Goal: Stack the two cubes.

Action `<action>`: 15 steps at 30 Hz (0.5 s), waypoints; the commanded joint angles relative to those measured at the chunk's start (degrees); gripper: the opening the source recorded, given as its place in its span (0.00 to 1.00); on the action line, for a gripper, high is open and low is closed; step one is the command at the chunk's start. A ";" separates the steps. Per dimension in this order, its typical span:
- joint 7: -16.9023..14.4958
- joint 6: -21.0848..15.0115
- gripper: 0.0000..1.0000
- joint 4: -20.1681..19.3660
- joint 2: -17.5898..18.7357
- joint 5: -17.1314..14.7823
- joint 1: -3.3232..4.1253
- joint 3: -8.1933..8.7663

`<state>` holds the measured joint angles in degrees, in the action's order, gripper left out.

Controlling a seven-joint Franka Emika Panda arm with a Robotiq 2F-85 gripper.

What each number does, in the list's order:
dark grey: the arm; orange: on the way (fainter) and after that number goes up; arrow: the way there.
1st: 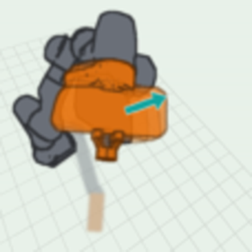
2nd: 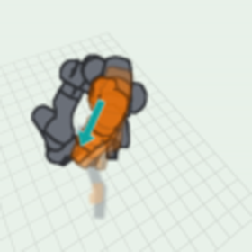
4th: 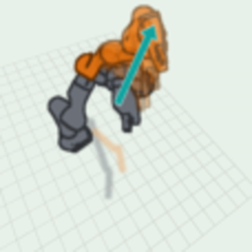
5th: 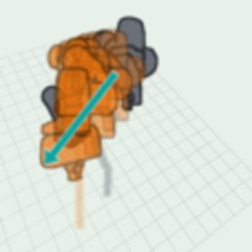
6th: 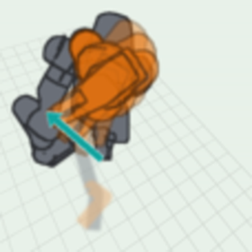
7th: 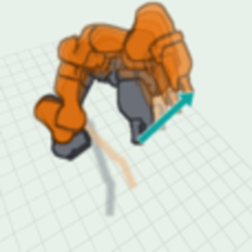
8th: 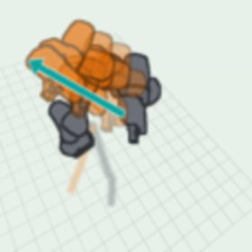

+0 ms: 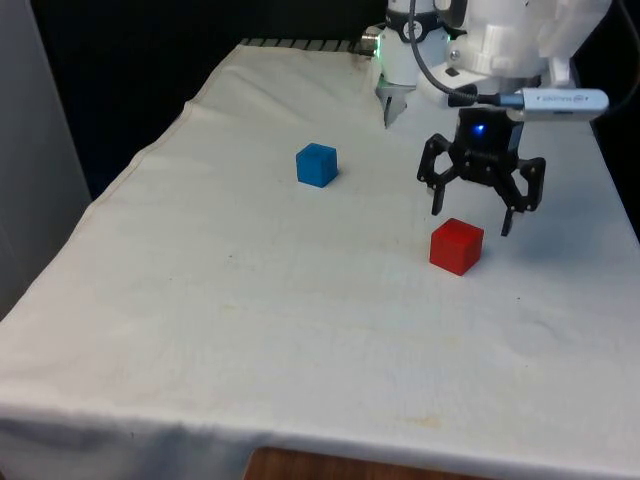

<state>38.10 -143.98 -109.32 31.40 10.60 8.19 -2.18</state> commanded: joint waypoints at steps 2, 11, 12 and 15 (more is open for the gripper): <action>0.52 -1.89 1.00 -0.34 0.40 0.46 0.29 0.40; 0.06 -2.18 1.00 -0.40 1.03 0.11 -0.06 0.23; 0.06 -2.23 1.00 -0.34 1.09 0.06 -0.11 0.23; 0.06 -2.64 1.00 -0.34 1.49 0.06 -0.17 0.29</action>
<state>38.10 -145.70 -109.72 32.54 10.60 8.08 -1.89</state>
